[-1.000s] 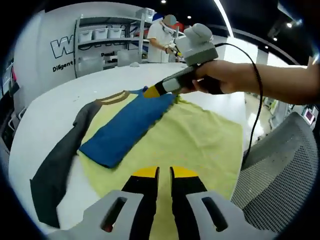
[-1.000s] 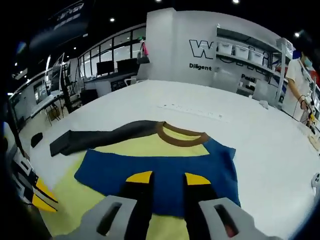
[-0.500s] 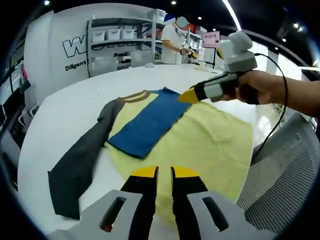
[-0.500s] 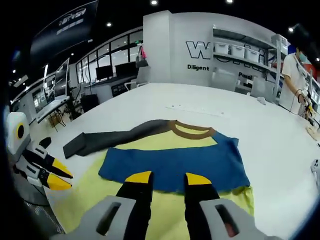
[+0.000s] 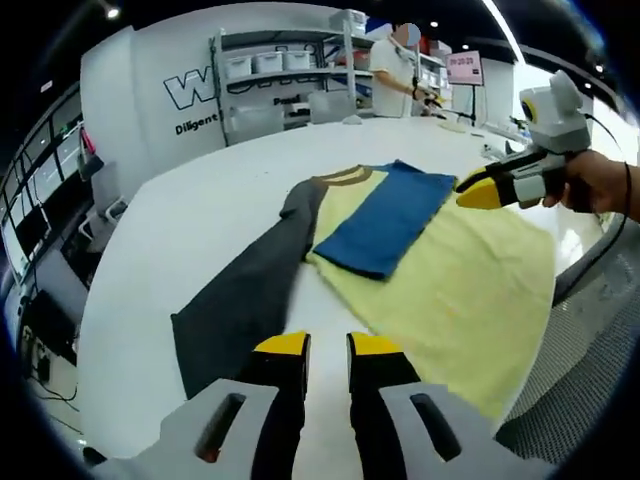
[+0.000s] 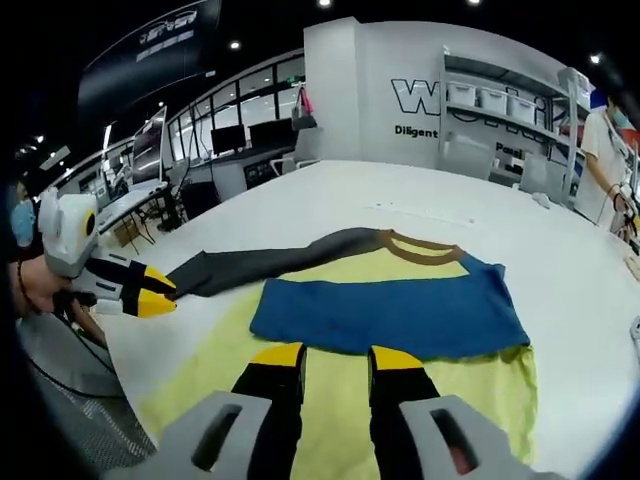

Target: Fold the garment on the visible template until the final outline fits inside the template.

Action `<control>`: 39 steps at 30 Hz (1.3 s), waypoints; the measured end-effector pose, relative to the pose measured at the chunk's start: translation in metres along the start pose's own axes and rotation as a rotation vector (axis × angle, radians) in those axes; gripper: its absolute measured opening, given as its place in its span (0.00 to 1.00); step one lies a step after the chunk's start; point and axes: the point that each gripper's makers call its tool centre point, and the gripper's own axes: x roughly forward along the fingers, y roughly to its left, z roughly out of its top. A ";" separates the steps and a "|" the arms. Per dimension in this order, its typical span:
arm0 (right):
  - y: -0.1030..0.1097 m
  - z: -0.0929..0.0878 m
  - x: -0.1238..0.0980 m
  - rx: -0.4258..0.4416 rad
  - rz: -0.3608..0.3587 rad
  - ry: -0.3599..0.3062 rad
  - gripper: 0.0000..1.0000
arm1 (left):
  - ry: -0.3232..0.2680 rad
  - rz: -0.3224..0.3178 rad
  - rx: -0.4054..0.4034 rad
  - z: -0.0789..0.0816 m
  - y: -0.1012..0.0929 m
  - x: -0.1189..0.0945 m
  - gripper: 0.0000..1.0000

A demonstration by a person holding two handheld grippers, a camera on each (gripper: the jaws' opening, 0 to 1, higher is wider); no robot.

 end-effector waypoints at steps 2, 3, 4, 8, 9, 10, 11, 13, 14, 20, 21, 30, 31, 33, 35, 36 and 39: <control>0.000 0.000 0.000 -0.004 -0.008 0.002 0.22 | 0.007 0.016 0.002 -0.002 0.009 0.001 0.12; 0.001 -0.001 0.000 -0.005 -0.006 0.003 0.22 | 0.011 0.031 0.005 -0.003 0.016 0.001 0.12; 0.002 -0.001 0.000 0.001 -0.002 0.003 0.22 | 0.016 0.043 0.011 -0.005 0.021 0.002 0.13; 0.006 -0.003 -0.002 0.010 0.004 0.000 0.22 | 0.041 0.078 0.046 -0.012 0.035 0.007 0.16; 0.007 -0.004 -0.002 0.014 0.010 0.001 0.22 | 0.054 0.078 0.050 -0.016 0.038 0.010 0.16; 0.008 -0.004 -0.002 0.015 0.012 0.002 0.22 | 0.058 0.081 0.046 -0.018 0.041 0.011 0.16; 0.009 -0.005 -0.002 0.013 0.014 0.003 0.22 | 0.064 0.079 0.047 -0.020 0.043 0.012 0.16; 0.010 -0.005 -0.002 0.008 0.017 0.005 0.23 | 0.088 0.082 0.041 -0.026 0.051 0.013 0.17; 0.011 -0.006 -0.002 0.012 0.020 0.005 0.22 | 0.090 0.093 0.027 -0.027 0.056 0.013 0.16; 0.008 -0.006 -0.004 0.003 -0.013 -0.003 0.26 | 0.093 0.058 0.038 -0.026 0.054 0.013 0.17; 0.009 -0.006 -0.004 0.000 -0.010 -0.001 0.27 | 0.101 0.050 0.035 -0.027 0.052 0.014 0.16; 0.012 -0.006 -0.006 -0.008 0.003 -0.001 0.26 | 0.129 0.055 0.061 -0.032 0.051 0.019 0.14; 0.016 -0.008 -0.006 -0.006 0.019 0.004 0.27 | 0.134 0.056 0.076 -0.032 0.052 0.019 0.14; 0.031 -0.016 -0.003 0.019 0.097 0.033 0.31 | 0.130 0.051 0.069 -0.032 0.052 0.020 0.14; 0.035 -0.024 0.000 0.012 0.108 0.063 0.32 | 0.130 0.054 0.059 -0.032 0.052 0.020 0.13; 0.040 -0.025 0.000 -0.001 0.121 0.065 0.33 | 0.135 0.056 0.063 -0.033 0.053 0.021 0.12; 0.055 -0.026 -0.001 -0.032 0.170 0.060 0.35 | 0.135 0.059 0.064 -0.034 0.053 0.022 0.11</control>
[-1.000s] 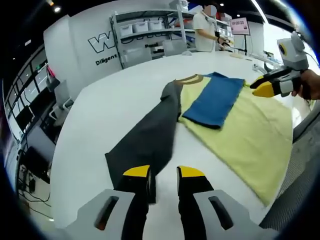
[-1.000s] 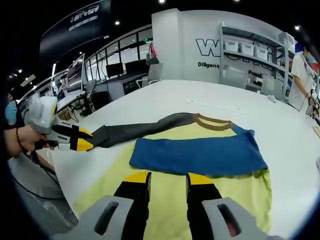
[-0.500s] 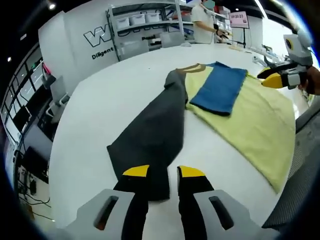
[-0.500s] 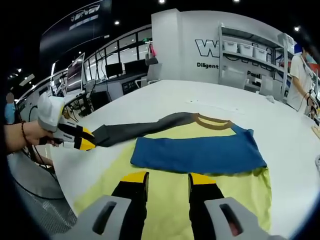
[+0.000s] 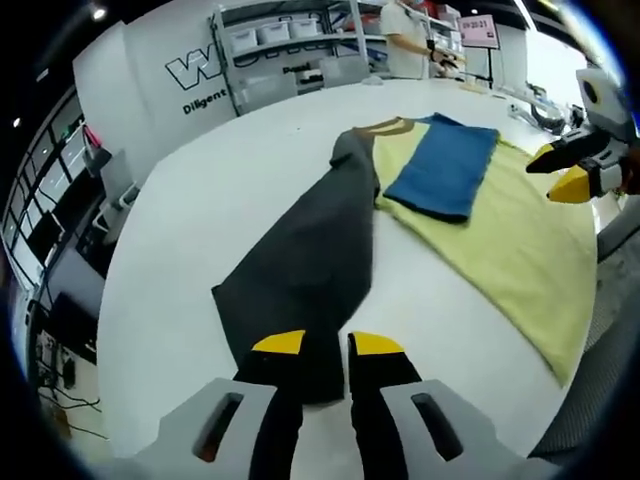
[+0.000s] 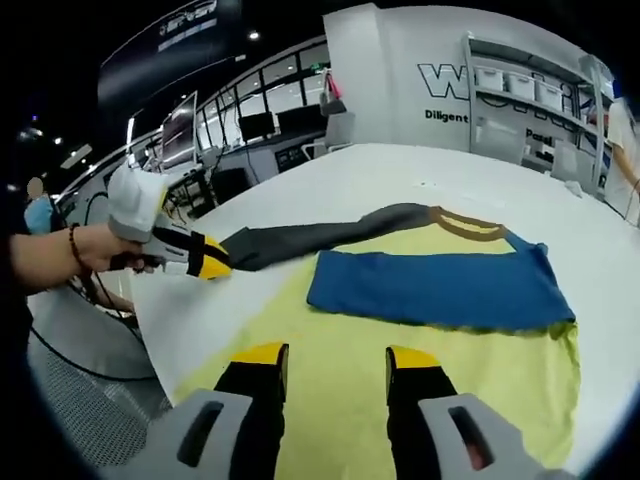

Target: Fold the garment on the visible template until the final outline fits inside the template.

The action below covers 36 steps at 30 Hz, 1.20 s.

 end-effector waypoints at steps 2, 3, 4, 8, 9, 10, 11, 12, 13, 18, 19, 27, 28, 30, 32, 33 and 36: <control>0.007 0.001 0.000 -0.015 0.017 -0.003 0.38 | -0.004 -0.010 -0.014 0.000 -0.002 0.001 0.09; 0.010 0.002 0.001 -0.018 0.026 -0.007 0.41 | -0.002 -0.006 -0.015 -0.001 -0.002 0.001 0.08; 0.014 0.003 0.000 -0.020 0.037 -0.010 0.43 | 0.001 0.000 -0.009 -0.001 -0.001 0.001 0.08; 0.019 0.006 0.000 -0.032 0.051 -0.022 0.47 | 0.004 0.005 -0.039 -0.004 0.000 0.002 0.04; 0.021 0.008 -0.001 -0.036 0.062 -0.031 0.50 | 0.000 0.005 -0.037 -0.003 0.001 0.002 0.04; 0.022 0.010 -0.002 -0.034 0.067 -0.040 0.55 | 0.000 0.005 -0.036 -0.003 0.001 0.002 0.04; 0.023 0.011 -0.002 -0.032 0.073 -0.043 0.60 | 0.001 0.005 -0.034 -0.004 0.000 0.002 0.04; 0.024 0.012 -0.002 -0.030 0.076 -0.045 0.65 | 0.000 0.005 -0.035 -0.003 0.000 0.002 0.04; 0.025 0.012 -0.003 -0.026 0.079 -0.046 0.66 | 0.000 0.005 -0.033 -0.004 0.000 0.003 0.04; 0.027 0.013 -0.007 -0.035 0.077 -0.051 0.66 | -0.004 0.017 -0.027 -0.003 0.005 0.003 0.00; 0.027 0.013 -0.007 -0.036 0.076 -0.052 0.66 | -0.004 0.014 -0.031 -0.003 0.005 0.003 0.00; 0.027 0.012 -0.009 -0.043 0.070 -0.046 0.66 | -0.050 0.048 -0.075 0.009 0.016 -0.010 0.00; 0.027 0.011 -0.009 -0.043 0.071 -0.046 0.66 | -0.054 0.059 -0.081 0.010 0.019 -0.012 0.00; 0.028 0.011 -0.008 -0.044 0.075 -0.046 0.66 | -0.062 0.070 -0.089 0.012 0.024 -0.015 0.00; 0.029 0.011 -0.008 -0.044 0.076 -0.045 0.66 | -0.066 0.077 -0.093 0.012 0.026 -0.016 0.00; 0.029 0.011 -0.008 -0.046 0.076 -0.044 0.66 | -0.069 0.084 -0.095 0.013 0.028 -0.018 0.00; 0.029 0.011 -0.008 -0.048 0.077 -0.045 0.67 | -0.077 0.104 -0.101 0.015 0.036 -0.023 0.00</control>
